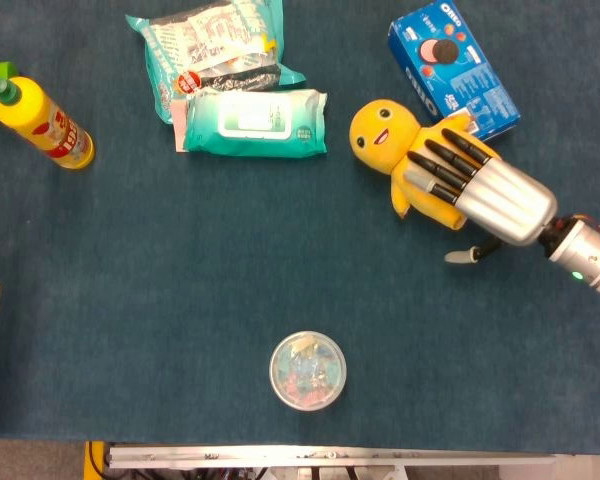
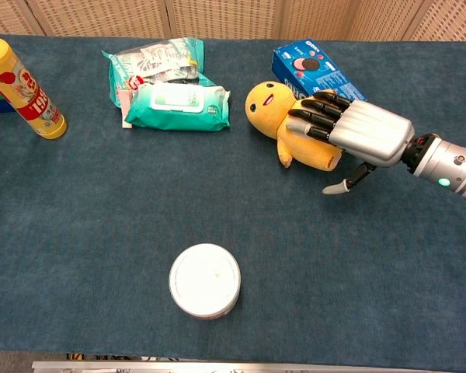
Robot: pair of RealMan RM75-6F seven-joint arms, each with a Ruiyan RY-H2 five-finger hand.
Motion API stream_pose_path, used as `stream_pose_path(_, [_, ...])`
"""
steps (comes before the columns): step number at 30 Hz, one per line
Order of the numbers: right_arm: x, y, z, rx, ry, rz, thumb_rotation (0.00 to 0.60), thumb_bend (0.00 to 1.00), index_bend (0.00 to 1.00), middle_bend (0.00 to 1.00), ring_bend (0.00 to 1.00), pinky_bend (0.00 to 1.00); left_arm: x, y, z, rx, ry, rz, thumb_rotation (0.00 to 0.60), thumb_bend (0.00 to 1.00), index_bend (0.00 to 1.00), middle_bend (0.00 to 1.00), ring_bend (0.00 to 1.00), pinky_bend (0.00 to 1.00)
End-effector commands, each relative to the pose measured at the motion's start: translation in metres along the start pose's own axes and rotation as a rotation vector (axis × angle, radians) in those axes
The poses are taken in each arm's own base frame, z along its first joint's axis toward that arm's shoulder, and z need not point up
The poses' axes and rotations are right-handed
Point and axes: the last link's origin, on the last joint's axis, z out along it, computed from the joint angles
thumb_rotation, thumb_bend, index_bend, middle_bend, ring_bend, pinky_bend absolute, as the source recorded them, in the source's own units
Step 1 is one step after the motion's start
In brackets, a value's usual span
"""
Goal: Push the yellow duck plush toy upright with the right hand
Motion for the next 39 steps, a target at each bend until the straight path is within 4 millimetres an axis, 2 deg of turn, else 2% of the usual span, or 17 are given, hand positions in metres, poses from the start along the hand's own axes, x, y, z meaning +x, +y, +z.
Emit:
stream_pose_path(1, [0.004, 0.004, -0.001, -0.015, 0.018, 0.009, 0.158, 0.0, 0.0, 0.0, 0.0, 0.0, 0.0, 0.0, 0.0, -0.001, 0.001, -0.001, 0.6, 0.26, 0.17, 0.17, 0.15, 0.1])
stream_pose_path(7, [0.023, 0.012, -0.008, -0.057, 0.107, 0.051, 0.177, 0.0, 0.0, 0.0, 0.0, 0.0, 0.002, 0.001, 0.001, -0.004, 0.003, -0.004, 0.6, 0.26, 0.17, 0.17, 0.15, 0.1])
stream_pose_path(12, [0.042, 0.025, -0.029, -0.129, 0.16, 0.083, 0.189, 0.0, 0.0, 0.0, 0.0, 0.0, 0.003, 0.0, 0.002, -0.005, 0.005, -0.002, 0.6, 0.26, 0.17, 0.17, 0.15, 0.1])
stream_pose_path(14, [0.049, 0.032, -0.042, -0.178, 0.174, 0.098, 0.22, 0.0, 0.0, 0.0, 0.0, 0.0, 0.003, 0.001, 0.003, -0.01, 0.007, -0.003, 0.6, 0.26, 0.17, 0.17, 0.15, 0.1])
stream_pose_path(16, [0.055, 0.039, -0.054, -0.231, 0.183, 0.105, 0.29, 0.0, 0.0, 0.0, 0.0, 0.0, 0.003, 0.001, 0.003, -0.014, 0.009, -0.004, 0.6, 0.26, 0.17, 0.17, 0.15, 0.1])
stream_pose_path(17, [0.057, 0.043, -0.064, -0.276, 0.18, 0.116, 0.354, 0.0, 0.0, 0.0, 0.0, 0.0, 0.004, 0.001, 0.003, -0.016, 0.009, -0.005, 0.6, 0.26, 0.17, 0.17, 0.15, 0.1])
stream_pose_path(19, [0.06, 0.049, -0.08, -0.336, 0.16, 0.122, 0.528, 0.0, 0.0, 0.0, 0.0, 0.0, 0.004, 0.001, 0.004, -0.018, 0.01, -0.005, 0.6, 0.26, 0.17, 0.17, 0.15, 0.1])
stream_pose_path(21, [0.065, 0.055, -0.099, -0.408, 0.134, 0.14, 0.599, 0.0, 0.0, 0.0, 0.0, 0.0, 0.004, 0.001, 0.005, -0.021, 0.011, -0.004, 0.6, 0.26, 0.17, 0.17, 0.15, 0.1])
stream_pose_path(23, [0.07, 0.059, -0.117, -0.471, 0.125, 0.163, 0.6, 0.0, 0.0, 0.0, 0.0, 0.0, 0.004, 0.002, 0.006, -0.027, 0.011, -0.003, 0.6, 0.26, 0.17, 0.17, 0.15, 0.1])
stream_pose_path(27, [0.075, 0.061, -0.133, -0.529, 0.122, 0.188, 0.6, 0.0, 0.0, 0.0, 0.0, 0.0, 0.004, 0.003, 0.007, -0.033, 0.01, -0.001, 0.6, 0.26, 0.17, 0.17, 0.15, 0.1])
stream_pose_path(29, [0.077, 0.061, -0.148, -0.58, 0.123, 0.216, 0.6, 0.0, 0.0, 0.0, 0.0, 0.0, 0.004, 0.004, 0.008, -0.039, 0.008, 0.001, 0.6, 0.26, 0.17, 0.17, 0.15, 0.1])
stream_pose_path(32, [0.077, 0.06, -0.181, -0.689, 0.103, 0.284, 0.6, 0.0, 0.0, 0.0, 0.0, 0.0, 0.002, 0.005, 0.01, -0.051, 0.001, 0.008, 0.6, 0.26, 0.17, 0.17, 0.15, 0.1])
stream_pose_path(39, [0.075, 0.056, -0.222, -0.812, 0.084, 0.345, 0.6, 0.0, 0.0, 0.0, 0.0, 0.0, 0.002, 0.008, 0.01, -0.065, 0.0, 0.008, 0.6, 0.26, 0.17, 0.17, 0.15, 0.1])
